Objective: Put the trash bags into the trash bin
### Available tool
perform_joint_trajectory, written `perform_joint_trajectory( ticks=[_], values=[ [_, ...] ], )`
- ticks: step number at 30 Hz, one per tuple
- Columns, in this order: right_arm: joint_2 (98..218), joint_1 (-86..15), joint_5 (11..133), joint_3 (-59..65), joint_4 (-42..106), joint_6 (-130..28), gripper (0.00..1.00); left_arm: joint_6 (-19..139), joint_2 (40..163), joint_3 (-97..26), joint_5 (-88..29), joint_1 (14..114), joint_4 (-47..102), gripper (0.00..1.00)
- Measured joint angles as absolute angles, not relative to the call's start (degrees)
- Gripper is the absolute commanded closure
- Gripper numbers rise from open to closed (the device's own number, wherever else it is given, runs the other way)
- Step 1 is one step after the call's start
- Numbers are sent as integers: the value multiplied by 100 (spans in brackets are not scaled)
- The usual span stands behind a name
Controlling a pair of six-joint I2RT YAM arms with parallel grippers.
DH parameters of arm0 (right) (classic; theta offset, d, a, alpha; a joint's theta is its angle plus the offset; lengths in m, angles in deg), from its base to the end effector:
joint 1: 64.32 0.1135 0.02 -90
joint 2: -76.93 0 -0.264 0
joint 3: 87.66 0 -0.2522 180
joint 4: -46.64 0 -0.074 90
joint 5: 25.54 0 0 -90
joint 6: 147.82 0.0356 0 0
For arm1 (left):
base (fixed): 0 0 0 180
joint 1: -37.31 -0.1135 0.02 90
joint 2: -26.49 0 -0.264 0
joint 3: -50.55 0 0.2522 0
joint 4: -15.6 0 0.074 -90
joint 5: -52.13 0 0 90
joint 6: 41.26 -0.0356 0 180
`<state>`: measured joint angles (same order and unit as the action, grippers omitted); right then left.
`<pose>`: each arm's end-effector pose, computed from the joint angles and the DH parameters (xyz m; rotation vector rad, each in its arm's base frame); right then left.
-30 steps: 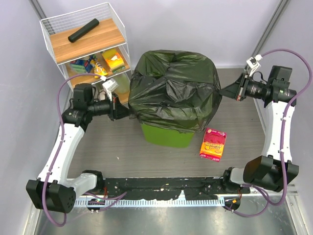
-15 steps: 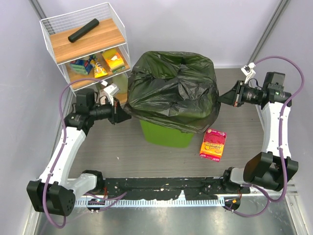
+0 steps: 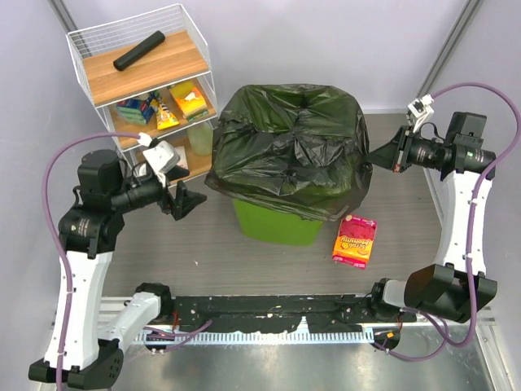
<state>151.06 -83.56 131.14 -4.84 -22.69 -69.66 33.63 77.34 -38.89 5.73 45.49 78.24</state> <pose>0.2381 -0.0485 0.4025 -0.3836 1.9578 1.0153 0.1366 -0.0444 0.4349 0.8504 1.7288 -0.6714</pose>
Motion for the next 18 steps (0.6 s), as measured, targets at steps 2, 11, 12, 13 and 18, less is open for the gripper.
perform_joint_trajectory(
  ticks=[2, 11, 12, 13, 18],
  values=[
    [15106, -8354, 13114, -534, -2269, -6957, 99, 3304, 7817, -4117, 597, 4552, 7918, 18],
    [15106, -8306, 13111, -604, -2269, -6800, 98, 3205, 8766, -4499, 763, 4573, 7890, 16],
    [15106, -8302, 13111, -626, -2267, -6787, 99, 3208, 8879, -4501, 772, 4589, 7890, 16],
    [15106, -8295, 13111, -648, -2262, -6771, 99, 3208, 8971, -4501, 778, 4604, 7892, 16],
    [15106, -8275, 13109, -704, -2243, -6710, 99, 3232, 9032, -4436, 839, 4716, 7793, 25]
  ],
)
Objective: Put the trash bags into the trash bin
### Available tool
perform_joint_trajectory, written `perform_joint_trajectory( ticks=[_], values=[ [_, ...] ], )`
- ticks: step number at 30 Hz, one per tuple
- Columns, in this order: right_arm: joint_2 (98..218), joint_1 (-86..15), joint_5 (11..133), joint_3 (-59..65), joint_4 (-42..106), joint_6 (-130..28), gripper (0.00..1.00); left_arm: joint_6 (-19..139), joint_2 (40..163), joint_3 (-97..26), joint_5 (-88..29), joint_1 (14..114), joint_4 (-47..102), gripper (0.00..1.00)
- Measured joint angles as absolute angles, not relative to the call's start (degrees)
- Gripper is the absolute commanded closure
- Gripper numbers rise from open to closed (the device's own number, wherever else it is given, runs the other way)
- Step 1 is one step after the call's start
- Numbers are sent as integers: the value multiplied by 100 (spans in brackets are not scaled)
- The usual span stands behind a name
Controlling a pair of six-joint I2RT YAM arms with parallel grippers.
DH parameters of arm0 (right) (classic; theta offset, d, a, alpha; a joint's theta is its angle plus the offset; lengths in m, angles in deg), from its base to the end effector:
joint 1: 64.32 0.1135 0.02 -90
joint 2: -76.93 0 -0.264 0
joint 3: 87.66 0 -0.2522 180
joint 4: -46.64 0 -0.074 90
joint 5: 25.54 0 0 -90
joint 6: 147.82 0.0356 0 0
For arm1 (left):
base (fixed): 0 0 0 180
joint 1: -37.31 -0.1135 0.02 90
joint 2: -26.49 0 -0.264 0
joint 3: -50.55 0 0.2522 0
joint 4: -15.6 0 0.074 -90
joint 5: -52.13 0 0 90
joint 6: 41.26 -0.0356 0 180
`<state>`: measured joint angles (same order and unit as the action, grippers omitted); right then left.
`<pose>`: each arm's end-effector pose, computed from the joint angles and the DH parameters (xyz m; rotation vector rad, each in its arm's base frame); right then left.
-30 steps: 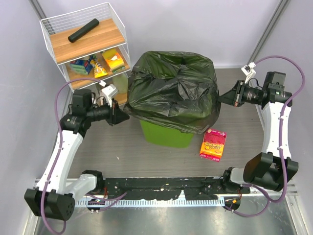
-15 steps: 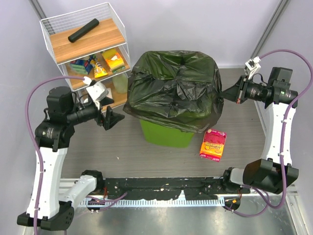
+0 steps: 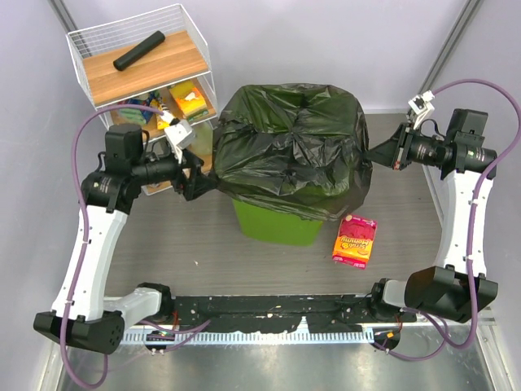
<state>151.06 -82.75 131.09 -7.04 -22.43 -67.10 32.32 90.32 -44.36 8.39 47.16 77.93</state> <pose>0.2375 -0.0447 0.4140 -0.3811 1.9466 1.0238 0.1965 -0.0602 0.4295 0.9061 1.8052 -0.7741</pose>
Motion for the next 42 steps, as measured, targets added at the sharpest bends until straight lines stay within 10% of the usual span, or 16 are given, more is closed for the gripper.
perform_joint_trajectory(
  ticks=[8, 42],
  values=[
    [15113, -8181, 13090, -669, -1978, -6509, 99, 3476, 8960, -4025, 940, 4928, 7398, 99],
    [15434, -7864, 13002, 596, -1019, -6472, 98, 4143, 8300, -2497, 789, 5081, 6084, 100]
  ],
)
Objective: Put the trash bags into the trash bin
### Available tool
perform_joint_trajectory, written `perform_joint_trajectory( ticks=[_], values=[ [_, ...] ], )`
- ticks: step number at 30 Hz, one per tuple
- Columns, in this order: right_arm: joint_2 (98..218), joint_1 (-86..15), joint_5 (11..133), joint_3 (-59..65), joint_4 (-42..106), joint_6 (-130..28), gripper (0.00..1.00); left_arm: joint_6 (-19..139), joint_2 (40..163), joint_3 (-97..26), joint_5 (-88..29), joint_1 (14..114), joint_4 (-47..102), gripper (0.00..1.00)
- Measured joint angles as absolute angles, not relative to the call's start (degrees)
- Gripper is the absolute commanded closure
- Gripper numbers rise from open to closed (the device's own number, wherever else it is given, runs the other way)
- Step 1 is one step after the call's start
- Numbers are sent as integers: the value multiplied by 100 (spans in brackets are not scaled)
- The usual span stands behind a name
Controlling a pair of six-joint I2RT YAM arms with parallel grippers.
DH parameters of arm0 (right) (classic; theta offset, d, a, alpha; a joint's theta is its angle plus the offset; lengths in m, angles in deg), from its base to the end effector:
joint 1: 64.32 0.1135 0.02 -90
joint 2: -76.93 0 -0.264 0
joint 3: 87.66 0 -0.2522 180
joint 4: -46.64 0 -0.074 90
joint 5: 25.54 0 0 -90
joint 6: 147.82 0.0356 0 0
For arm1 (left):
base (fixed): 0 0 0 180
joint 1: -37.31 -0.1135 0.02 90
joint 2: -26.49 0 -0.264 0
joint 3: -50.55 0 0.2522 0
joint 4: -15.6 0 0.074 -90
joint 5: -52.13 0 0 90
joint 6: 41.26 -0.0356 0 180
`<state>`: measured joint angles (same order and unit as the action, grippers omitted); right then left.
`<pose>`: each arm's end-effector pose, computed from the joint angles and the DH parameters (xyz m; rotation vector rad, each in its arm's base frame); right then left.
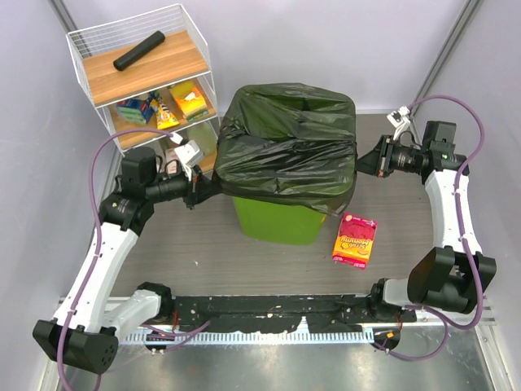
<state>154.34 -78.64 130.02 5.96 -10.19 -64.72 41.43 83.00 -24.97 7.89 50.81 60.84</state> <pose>0.2707 -0.0357 0.3447 -0.3646 2.0217 1.1206 0.1899 -0.0718 0.3721 0.8419 1.7961 -0.8729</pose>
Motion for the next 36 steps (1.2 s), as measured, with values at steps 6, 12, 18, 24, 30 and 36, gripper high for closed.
perform_joint_trajectory(
  ticks=[6, 12, 18, 24, 30, 36],
  values=[
    [15290, -7829, 12729, 622, -988, -6653, 99, 4276, 8226, -2488, 691, 5144, 6032, 100],
    [15228, -7792, 12327, 627, -844, -6717, 99, 4442, 8226, -2488, 608, 5262, 5922, 100],
    [15139, -7749, 11931, 609, -733, -6745, 98, 4582, 8221, -2488, 619, 5301, 5892, 100],
    [15141, -7703, 11584, 563, -545, -6752, 99, 4679, 8211, -2539, 636, 5354, 5964, 100],
    [15143, -7591, 11077, 498, -256, -6734, 99, 4668, 8145, -2810, 688, 5382, 6241, 100],
    [15143, -7425, 10797, 485, -142, -6734, 99, 4657, 8060, -3019, 721, 5426, 6451, 100]
  ],
)
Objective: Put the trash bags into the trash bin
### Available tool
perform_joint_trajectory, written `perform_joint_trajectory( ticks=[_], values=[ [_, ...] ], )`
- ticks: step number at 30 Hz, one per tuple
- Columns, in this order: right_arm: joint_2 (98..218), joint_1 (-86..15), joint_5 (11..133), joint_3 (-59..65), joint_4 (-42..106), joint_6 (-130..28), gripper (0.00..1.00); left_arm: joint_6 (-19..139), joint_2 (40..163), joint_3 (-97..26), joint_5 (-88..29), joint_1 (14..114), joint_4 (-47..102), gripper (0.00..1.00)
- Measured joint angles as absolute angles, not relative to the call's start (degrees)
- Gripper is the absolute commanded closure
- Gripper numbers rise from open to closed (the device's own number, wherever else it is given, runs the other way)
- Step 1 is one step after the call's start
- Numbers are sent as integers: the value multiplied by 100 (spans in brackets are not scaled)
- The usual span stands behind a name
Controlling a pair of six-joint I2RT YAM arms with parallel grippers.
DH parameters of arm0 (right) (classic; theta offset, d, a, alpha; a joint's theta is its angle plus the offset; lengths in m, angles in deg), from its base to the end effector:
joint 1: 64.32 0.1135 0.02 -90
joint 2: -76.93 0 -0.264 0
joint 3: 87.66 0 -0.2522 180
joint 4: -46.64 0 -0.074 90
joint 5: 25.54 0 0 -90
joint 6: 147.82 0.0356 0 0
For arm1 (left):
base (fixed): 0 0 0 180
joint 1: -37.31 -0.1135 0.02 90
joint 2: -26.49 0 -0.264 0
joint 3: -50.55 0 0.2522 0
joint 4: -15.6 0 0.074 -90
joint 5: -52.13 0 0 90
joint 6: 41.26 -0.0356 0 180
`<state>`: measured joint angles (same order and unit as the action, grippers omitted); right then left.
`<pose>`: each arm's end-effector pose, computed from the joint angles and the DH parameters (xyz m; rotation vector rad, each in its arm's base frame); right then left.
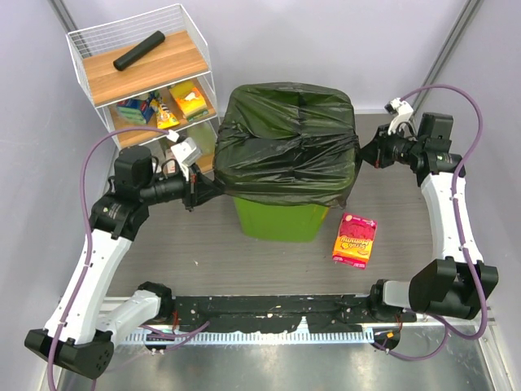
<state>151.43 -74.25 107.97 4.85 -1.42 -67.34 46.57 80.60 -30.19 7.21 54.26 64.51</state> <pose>0.2770 -0.0236 0.3672 -0.4103 2.0140 0.6149 0.1671 -0.0773 0.4028 0.8285 1.7669 -0.9360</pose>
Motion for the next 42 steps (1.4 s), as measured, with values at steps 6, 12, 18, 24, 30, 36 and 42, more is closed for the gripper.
perform_joint_trajectory(
  ticks=[6, 12, 18, 24, 30, 36, 42],
  values=[
    [15143, -7366, 10696, 347, -322, -6857, 72, 4547, 8049, -3033, 717, 5472, 6611, 100],
    [15110, -7368, 10589, -329, -1065, -7274, 45, 4530, 8005, -3033, 726, 5502, 6808, 100],
    [14857, -7368, 10537, -993, -1967, -7860, 39, 4534, 8012, -3035, 719, 5548, 6825, 100],
    [14466, -7368, 10572, -1242, -2879, -8656, 36, 4534, 8051, -3039, 675, 5644, 6823, 100],
    [14219, -7368, 10943, -1378, -3952, -9692, 23, 4530, 8119, -3048, 564, 5686, 6823, 100],
    [13840, -7336, 11442, -1268, -4335, -10358, 15, 4523, 8123, -3048, 466, 5697, 6823, 100],
    [13799, -7126, 11833, -1236, -4437, -10583, 14, 4523, 8132, -3059, 415, 5708, 6821, 100]
  ],
)
